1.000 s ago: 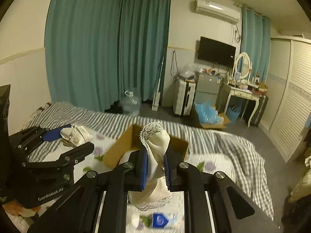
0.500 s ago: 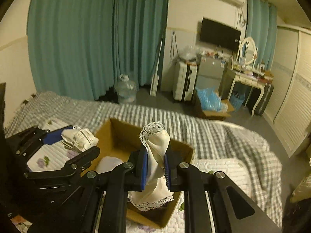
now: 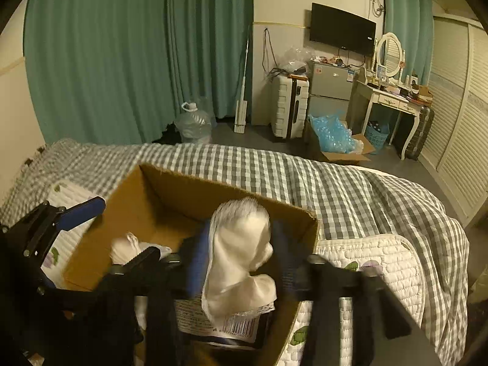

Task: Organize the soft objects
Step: 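Lower the lace cloth into the box with the right tool while the left tool releases the folded cloth there, then grasp a white sock from the quilt with the right tool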

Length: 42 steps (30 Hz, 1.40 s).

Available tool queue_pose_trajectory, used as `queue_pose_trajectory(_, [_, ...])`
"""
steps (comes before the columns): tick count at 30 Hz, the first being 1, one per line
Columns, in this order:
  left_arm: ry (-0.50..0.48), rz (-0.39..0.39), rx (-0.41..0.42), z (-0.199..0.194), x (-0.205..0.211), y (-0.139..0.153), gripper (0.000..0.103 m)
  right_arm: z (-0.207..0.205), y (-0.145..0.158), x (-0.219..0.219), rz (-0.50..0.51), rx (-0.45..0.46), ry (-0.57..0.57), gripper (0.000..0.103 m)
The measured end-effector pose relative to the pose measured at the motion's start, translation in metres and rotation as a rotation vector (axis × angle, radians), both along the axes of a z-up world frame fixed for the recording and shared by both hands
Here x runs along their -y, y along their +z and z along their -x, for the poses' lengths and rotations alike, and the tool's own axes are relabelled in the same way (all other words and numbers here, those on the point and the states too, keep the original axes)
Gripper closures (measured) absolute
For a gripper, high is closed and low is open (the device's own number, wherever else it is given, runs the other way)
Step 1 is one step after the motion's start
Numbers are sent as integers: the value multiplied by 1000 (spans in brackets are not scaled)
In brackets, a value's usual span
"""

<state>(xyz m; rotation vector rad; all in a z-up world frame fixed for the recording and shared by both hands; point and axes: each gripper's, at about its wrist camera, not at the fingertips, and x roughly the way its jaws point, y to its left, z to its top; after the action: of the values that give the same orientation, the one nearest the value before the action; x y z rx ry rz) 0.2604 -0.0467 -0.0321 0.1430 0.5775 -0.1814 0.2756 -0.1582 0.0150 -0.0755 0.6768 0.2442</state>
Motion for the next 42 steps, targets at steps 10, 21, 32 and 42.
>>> queue_pose_trajectory(10, [45, 59, 109, 64, -26, 82, 11, 71, 95, 15, -17, 132, -44, 17])
queue_pose_trajectory(21, [106, 70, 225, 178, -73, 147, 10, 200, 155, -10, 34, 198, 19, 9])
queue_pose_trajectory(32, [130, 57, 106, 205, -98, 71, 10, 236, 29, -60, 114, 19, 125, 9])
queue_pose_trajectory(42, [179, 82, -66, 182, -105, -36, 10, 203, -108, -79, 215, -227, 176, 23])
